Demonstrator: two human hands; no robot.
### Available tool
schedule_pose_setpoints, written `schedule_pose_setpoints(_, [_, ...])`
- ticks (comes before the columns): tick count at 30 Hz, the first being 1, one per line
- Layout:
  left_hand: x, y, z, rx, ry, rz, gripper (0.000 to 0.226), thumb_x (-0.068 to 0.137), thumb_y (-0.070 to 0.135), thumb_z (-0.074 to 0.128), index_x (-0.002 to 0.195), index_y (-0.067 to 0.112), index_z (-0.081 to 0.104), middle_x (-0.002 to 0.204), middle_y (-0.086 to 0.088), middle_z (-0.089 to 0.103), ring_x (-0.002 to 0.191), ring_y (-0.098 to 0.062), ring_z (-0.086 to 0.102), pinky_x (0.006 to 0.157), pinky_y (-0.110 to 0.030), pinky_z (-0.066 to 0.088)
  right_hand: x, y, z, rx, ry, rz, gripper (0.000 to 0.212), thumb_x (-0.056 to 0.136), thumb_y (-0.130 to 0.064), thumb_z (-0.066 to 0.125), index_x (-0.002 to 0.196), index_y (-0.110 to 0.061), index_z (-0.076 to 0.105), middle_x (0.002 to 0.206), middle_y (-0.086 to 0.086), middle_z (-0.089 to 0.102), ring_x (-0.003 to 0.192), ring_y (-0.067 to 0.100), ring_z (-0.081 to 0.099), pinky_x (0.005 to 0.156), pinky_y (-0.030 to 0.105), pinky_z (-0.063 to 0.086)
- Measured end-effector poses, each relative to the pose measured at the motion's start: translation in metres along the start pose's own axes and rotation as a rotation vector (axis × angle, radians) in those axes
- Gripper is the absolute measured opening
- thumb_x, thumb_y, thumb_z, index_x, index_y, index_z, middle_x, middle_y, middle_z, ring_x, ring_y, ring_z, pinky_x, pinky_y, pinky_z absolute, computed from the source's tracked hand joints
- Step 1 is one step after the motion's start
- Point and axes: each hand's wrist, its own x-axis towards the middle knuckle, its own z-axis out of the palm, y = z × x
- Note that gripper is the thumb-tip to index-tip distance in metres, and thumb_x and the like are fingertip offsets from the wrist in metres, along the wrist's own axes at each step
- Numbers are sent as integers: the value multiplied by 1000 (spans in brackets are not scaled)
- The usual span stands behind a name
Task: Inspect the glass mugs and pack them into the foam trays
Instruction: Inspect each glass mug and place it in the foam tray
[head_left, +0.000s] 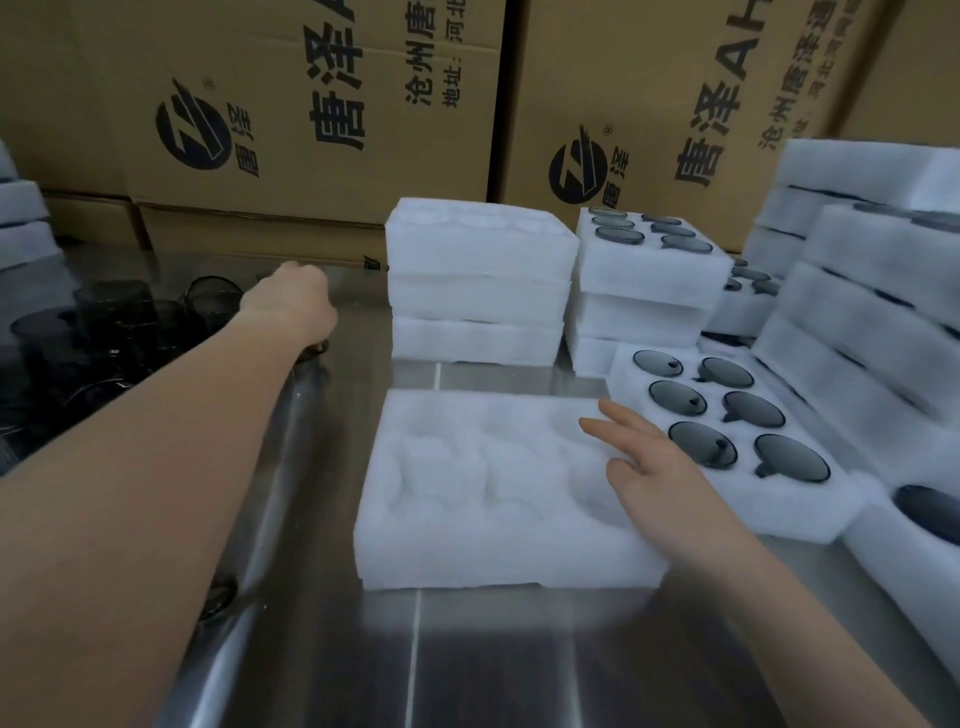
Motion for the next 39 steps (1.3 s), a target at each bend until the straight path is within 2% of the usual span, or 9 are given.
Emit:
schedule_pose_setpoints(6, [5, -7, 9, 38, 43, -10, 26, 91, 4, 53, 115, -3, 59, 118, -24, 48, 104, -46, 52, 83, -49, 46, -2, -3, -1, -11, -18, -7, 52, 93, 5, 41, 131, -26, 58, 153, -16, 30, 131, -11, 23, 84, -13, 14])
schedule_pose_setpoints(14, [-7, -3, -1, -64, 186, 51, 12, 91, -1, 56, 94, -8, 65, 107, -25, 47, 86, -42, 52, 75, -47, 44, -3, -7, -4, -86, -45, 5, 58, 88, 12, 39, 132, -20, 58, 157, -12, 28, 142, 3, 27, 83, -13, 16])
schedule_pose_setpoints(18, [-23, 13, -18, -215, 320, 115, 13, 89, -2, 58, 100, -4, 66, 115, -24, 49, 98, -43, 54, 78, -43, 42, -6, -13, -7, -184, -60, -7, 55, 87, 9, 41, 129, -21, 61, 157, -12, 28, 143, 5, 27, 95, 2, 19])
schedule_pose_setpoints(25, [-86, 58, -28, -516, 448, 226, 22, 84, -6, 55, 86, 12, 66, 98, -1, 54, 85, -19, 50, 72, -25, 40, -17, -26, -20, -446, -132, 7, 36, 87, -9, 51, 116, -23, 68, 151, -13, 32, 133, 13, 37, 96, 24, 34])
schedule_pose_setpoints(28, [-123, 73, -24, -650, 391, 277, 28, 81, -8, 56, 84, 18, 66, 84, 12, 55, 73, -7, 49, 60, -7, 34, -25, -32, -24, -508, -182, 16, 29, 88, -18, 55, 114, -24, 68, 146, -12, 33, 133, 11, 26, 93, 26, 32])
schedule_pose_setpoints(32, [-165, 84, -16, -833, 227, 405, 35, 80, -11, 59, 77, 24, 61, 70, 24, 58, 64, -11, 57, 56, -7, 41, -28, -43, -35, -625, -222, 16, 33, 88, -28, 58, 121, -33, 62, 138, -6, 40, 132, 17, 29, 105, 32, 27])
schedule_pose_setpoints(34, [-176, 87, -11, -876, 149, 474, 44, 80, -12, 58, 74, 31, 58, 79, 20, 64, 66, -15, 59, 62, -19, 51, -24, -49, -37, -478, -76, -31, 36, 90, -26, 57, 124, -37, 57, 130, -5, 49, 125, 16, 43, 107, 33, 33])
schedule_pose_setpoints(36, [-181, 90, -6, -919, 90, 516, 47, 81, -13, 58, 73, 33, 57, 86, 5, 69, 71, -23, 61, 70, -40, 56, -17, -57, -32, -10, 54, -24, 27, 94, -23, 54, 115, -40, 56, 116, -9, 59, 105, 6, 58, 90, 20, 46])
schedule_pose_setpoints(39, [-188, 90, 3, -959, 42, 571, 41, 81, -15, 58, 75, 25, 60, 90, 3, 70, 76, -26, 62, 72, -43, 53, -8, -65, -19, 445, -1, 95, 19, 99, -28, 50, 116, -31, 59, 111, 0, 67, 92, 16, 65, 75, 29, 56])
